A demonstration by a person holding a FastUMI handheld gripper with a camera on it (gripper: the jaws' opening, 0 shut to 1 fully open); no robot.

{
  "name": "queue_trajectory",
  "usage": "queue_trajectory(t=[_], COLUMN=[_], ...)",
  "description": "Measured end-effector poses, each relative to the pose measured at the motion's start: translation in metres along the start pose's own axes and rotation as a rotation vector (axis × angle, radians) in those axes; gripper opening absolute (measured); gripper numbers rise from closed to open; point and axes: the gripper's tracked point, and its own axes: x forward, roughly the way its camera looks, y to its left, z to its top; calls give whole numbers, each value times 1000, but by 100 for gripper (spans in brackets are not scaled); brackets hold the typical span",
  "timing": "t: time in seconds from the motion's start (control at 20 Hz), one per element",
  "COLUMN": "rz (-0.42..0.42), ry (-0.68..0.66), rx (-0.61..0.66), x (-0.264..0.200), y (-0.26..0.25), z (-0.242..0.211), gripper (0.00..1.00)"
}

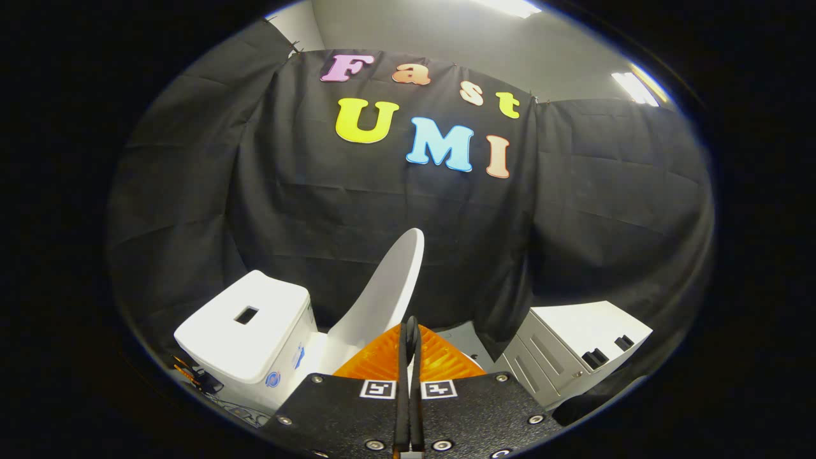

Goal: Open the toilet lid.

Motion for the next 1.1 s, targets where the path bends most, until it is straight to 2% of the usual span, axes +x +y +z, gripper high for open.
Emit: queue_trajectory(t=[0.3, 0.65, 0.85, 1.1], rz=[17, 77, 120, 127], ry=[-16, -38, -35, -43], rx=[2, -14, 45, -1], x=[-6, -14, -17, -20], y=[32, 77, 102, 123], z=[16, 33, 36, 44], gripper=[0, 0, 0, 1])
